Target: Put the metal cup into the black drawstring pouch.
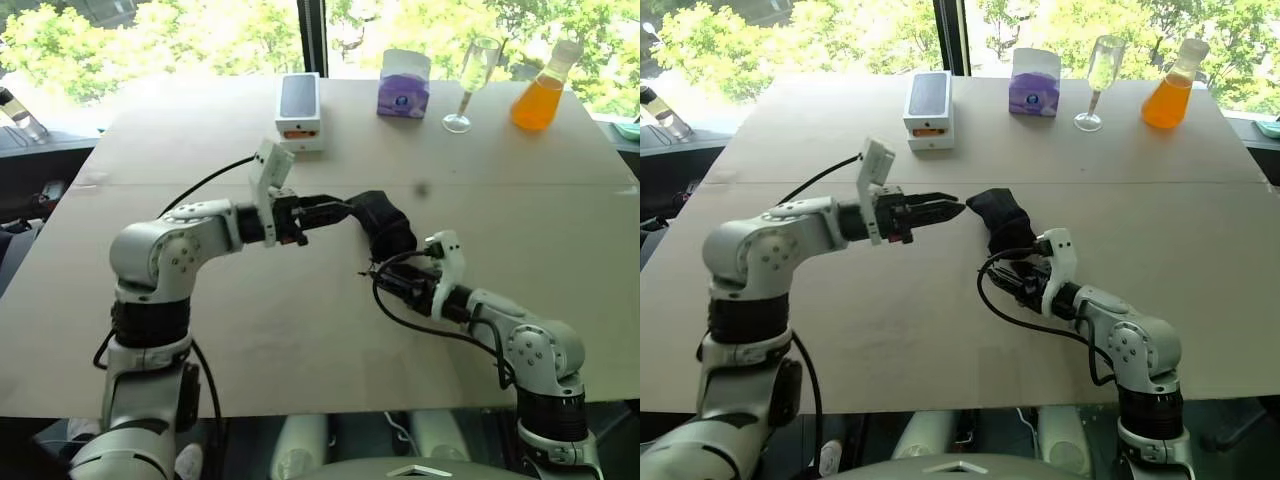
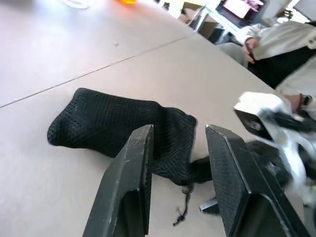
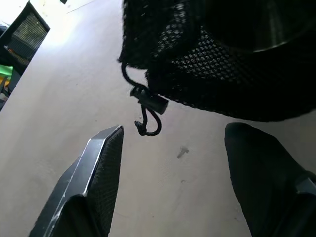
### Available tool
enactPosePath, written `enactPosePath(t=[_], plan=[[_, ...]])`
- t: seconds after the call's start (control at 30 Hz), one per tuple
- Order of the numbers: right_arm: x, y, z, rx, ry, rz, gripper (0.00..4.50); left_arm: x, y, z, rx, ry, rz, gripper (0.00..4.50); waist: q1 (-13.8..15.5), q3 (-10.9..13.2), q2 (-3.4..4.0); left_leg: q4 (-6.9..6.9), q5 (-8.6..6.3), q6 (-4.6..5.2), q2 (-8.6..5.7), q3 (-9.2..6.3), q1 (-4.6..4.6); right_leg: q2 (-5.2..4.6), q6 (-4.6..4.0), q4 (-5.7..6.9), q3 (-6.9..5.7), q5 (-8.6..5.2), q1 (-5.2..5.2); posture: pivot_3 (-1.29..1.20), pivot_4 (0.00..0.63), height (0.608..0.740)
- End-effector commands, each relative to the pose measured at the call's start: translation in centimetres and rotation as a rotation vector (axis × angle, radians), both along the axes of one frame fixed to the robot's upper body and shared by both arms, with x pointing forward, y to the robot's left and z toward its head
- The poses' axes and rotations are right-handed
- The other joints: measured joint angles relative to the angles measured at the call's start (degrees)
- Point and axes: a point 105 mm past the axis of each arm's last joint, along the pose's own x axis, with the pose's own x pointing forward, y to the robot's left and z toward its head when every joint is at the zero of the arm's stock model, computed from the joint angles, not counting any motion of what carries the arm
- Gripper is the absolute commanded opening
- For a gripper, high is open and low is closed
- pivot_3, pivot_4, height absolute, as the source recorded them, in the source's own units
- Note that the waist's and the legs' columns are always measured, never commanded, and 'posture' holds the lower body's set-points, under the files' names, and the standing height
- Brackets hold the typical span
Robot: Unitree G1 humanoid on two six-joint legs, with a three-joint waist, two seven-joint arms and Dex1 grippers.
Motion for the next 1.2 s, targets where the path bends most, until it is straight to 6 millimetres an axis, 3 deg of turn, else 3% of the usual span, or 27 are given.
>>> enactPosePath(t=[0.03,0.23,0.4,0.57,0.77,0.9,1.03,1.2], plan=[[-0.4,-0.1,1.2,0.077,-0.018,-0.01,3.24,-2.7,1.4,1.8,-0.014,-0.148,-0.158,1.69,0.31,0.02,0.07,0.0,0.0,0.0,0.01,-0.01,-0.06,0.0,-0.01,0.01,-0.03,0.0,-0.05,0.0,0.15,0.737],[-1.2,0.7,1.2,0.102,0.008,0.019,3.24,-5.0,4.3,0.2,0.091,-0.18,-0.249,1.69,0.29,0.04,0.1,0.07,-0.01,0.02,-0.04,-0.1,-0.3,-0.06,0.0,-0.05,-0.14,0.0,-0.15,0.0,0.15,0.737],[-1.6,1.5,0.0,-0.003,-0.001,0.071,3.24,-6.3,5.8,-1.2,0.161,-0.153,-0.255,1.69,0.19,0.07,0.14,0.05,-0.01,0.01,-0.01,-0.08,-0.35,-0.02,-0.01,-0.02,-0.11,-0.01,-0.28,0.0,0.15,0.737],[-1.7,1.9,-1.4,-0.133,-0.03,0.109,3.24,-6.6,6.1,-1.9,0.164,-0.136,-0.214,1.69,0.19,0.06,0.12,0.05,-0.02,0.03,-0.01,-0.02,-0.33,-0.02,0.01,-0.03,-0.04,-0.01,-0.27,0.0,0.15,0.737],[-1.3,2.7,-1.6,-0.131,-0.051,0.119,3.24,-6.8,6.0,-3.0,0.197,-0.13,-0.177,1.69,-0.01,0.03,0.09,0.06,-0.01,0.02,0.12,0.05,-0.28,0.09,0.01,-0.01,0.02,-0.01,-0.27,0.0,0.15,0.737],[-0.6,2.7,-1.8,-0.143,-0.075,0.073,3.24,-6.2,5.0,-3.7,0.198,-0.119,-0.133,1.69,0.0,0.01,0.06,0.08,0.0,0.01,0.25,0.11,-0.23,0.2,0.0,0.0,0.09,0.01,-0.27,0.0,0.15,0.737],[0.7,2.2,-0.1,-0.053,-0.114,0.011,3.24,-5.0,3.5,-3.7,0.147,-0.092,-0.097,1.69,0.09,-0.02,0.01,0.12,0.02,-0.02,0.34,0.14,-0.18,0.3,-0.09,0.04,0.12,0.08,-0.26,0.0,0.15,0.737],[1.1,1.0,0.5,-0.092,-0.151,0.015,3.24,-0.4,-0.9,-3.4,0.077,-0.004,-0.055,1.69,1.65,-0.03,0.0,0.32,0.14,-0.15,0.34,0.01,-0.28,0.41,-0.14,0.11,0.02,0.14,-0.23,0.0,0.15,0.737]])
